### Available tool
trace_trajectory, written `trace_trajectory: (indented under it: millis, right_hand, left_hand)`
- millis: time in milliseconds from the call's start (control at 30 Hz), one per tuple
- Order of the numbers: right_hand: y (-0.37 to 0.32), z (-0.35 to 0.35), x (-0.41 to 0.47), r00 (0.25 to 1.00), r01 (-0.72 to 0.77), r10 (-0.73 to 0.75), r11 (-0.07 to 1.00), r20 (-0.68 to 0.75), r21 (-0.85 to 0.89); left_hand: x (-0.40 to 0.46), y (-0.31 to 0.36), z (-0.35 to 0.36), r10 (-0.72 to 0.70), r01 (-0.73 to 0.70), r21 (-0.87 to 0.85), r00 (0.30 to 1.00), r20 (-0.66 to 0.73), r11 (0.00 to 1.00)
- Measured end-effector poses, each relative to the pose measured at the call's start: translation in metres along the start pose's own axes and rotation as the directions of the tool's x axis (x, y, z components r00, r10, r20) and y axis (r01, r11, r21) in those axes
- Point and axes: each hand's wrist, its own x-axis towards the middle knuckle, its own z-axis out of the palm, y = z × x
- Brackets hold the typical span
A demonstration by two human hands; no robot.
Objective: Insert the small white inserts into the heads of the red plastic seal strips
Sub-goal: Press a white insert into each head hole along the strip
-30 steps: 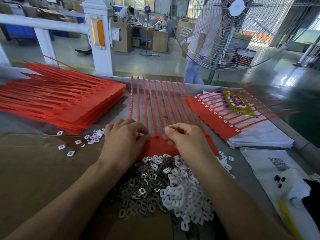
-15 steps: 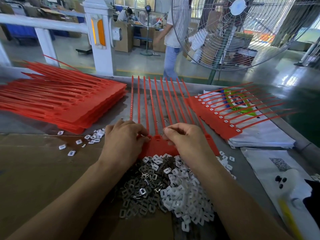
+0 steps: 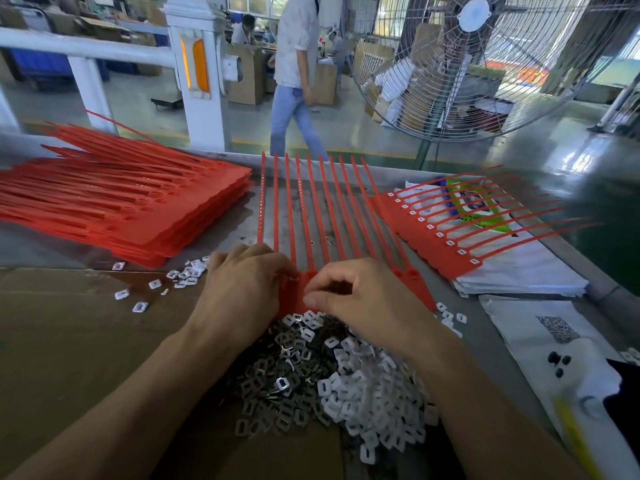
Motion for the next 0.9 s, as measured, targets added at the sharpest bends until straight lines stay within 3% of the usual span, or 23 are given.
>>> trace_trajectory:
  millis: [167, 267, 467, 700, 900]
  right_hand:
    - [-0.013, 0.009, -0.003, 0.949, 0.177, -0.127, 0.971, 0.289, -0.158]
    - [-0.018, 0.013, -0.004, 0.923, 0.235, -0.144, 0.945, 0.358, -0.225]
    - [-0.022, 0.017, -0.005, 0.919, 0.283, -0.203, 0.936, 0.339, -0.207]
    - [-0.018, 0.015, -0.006, 0.928, 0.245, -0.19, 0.959, 0.321, -0.141]
    - [-0.012, 0.015, -0.007, 0.963, 0.194, -0.174, 0.978, 0.206, -0.077]
  left_hand:
    - [0.0, -0.004, -0.001, 0.0, 0.0, -0.009, 1.0, 0.02, 1.0]
    - [-0.001, -0.004, -0.002, 0.005, -0.005, -0.001, 0.999, 0.049, 1.0]
    - [-0.003, -0.003, -0.007, 0.057, -0.063, 0.032, 0.988, 0.143, 0.998]
    - [-0.003, -0.001, -0.012, 0.03, -0.032, 0.006, 0.989, 0.148, 0.999]
    - [-0.006, -0.002, -0.017, 0.044, -0.041, -0.025, 0.988, 0.148, 0.999]
